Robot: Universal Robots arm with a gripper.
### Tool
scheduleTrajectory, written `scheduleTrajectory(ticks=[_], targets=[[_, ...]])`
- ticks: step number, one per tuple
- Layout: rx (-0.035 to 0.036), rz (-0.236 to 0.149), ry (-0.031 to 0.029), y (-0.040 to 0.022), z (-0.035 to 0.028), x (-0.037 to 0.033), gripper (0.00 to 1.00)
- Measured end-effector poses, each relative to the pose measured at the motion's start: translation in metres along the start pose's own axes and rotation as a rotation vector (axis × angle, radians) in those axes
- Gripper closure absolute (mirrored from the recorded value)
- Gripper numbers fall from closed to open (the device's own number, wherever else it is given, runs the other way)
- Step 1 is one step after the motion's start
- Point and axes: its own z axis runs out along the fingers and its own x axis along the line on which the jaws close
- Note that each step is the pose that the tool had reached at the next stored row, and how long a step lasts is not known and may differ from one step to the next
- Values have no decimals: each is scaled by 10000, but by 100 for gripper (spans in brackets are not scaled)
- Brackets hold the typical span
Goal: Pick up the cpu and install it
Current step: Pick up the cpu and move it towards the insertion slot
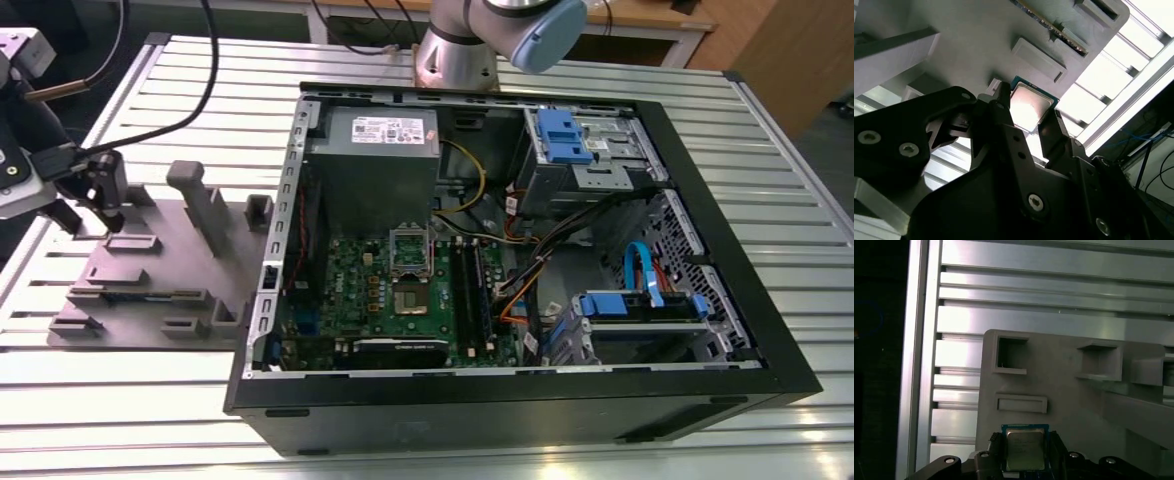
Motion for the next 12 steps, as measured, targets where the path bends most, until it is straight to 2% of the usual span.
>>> scheduleTrajectory(ticks=[9, 12], targets=[[0, 0, 0, 4, -158, -8, 53], [-1, 0, -2, 5, -184, -10, 53]])
